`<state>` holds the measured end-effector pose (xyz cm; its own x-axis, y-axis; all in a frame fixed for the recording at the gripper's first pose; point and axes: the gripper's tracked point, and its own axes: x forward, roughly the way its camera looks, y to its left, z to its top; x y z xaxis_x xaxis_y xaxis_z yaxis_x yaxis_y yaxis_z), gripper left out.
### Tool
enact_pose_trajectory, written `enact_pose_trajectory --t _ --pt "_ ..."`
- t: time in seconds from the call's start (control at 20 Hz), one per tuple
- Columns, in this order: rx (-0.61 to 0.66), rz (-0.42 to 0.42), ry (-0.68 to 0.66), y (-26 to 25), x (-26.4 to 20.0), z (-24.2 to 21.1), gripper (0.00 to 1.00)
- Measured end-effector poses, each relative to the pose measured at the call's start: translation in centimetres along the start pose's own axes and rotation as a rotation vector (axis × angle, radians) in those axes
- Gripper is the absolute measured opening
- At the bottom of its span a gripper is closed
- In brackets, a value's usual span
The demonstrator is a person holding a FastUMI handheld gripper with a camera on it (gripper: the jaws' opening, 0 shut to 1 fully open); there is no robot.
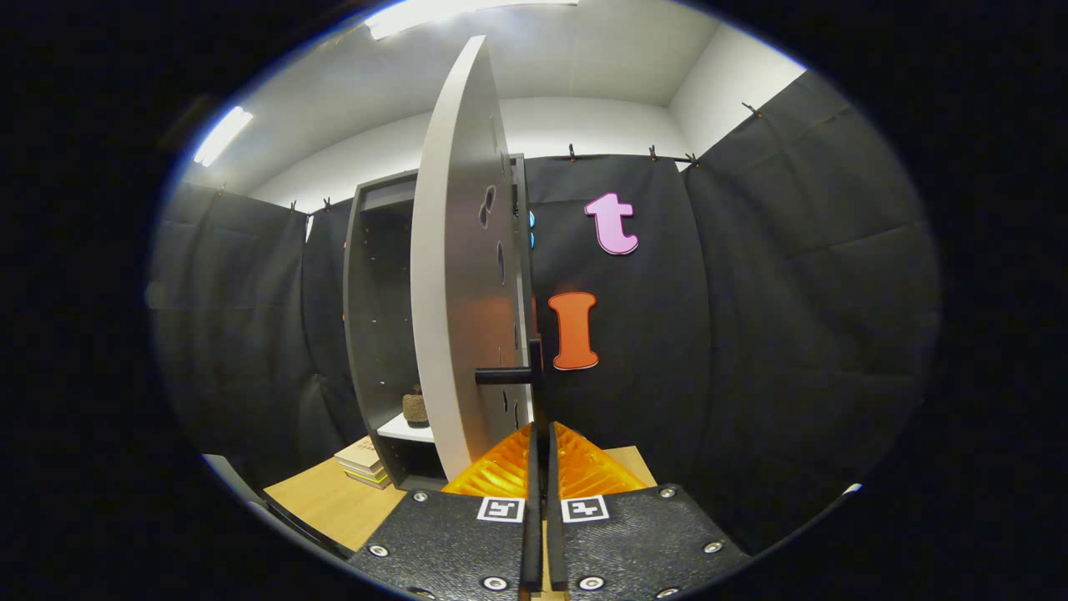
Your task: Open the shoe cabinet door, grab the shoes and put them into the shoe cabinet, then close the shoe cabinet door.
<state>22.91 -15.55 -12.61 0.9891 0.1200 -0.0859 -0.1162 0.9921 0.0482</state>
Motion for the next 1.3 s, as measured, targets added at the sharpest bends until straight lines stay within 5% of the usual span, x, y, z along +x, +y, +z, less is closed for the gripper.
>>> enact_pose_trajectory --t 0.35,0.8,1.3 --pt "0.031 -0.047 -0.061 0.7 -2.6 1.6 0.14" --pt "0.071 -0.115 -0.071 4.5 -6.2 0.7 0.89" --pt "0.109 -0.219 0.023 12.6 -2.1 -6.5 0.95"
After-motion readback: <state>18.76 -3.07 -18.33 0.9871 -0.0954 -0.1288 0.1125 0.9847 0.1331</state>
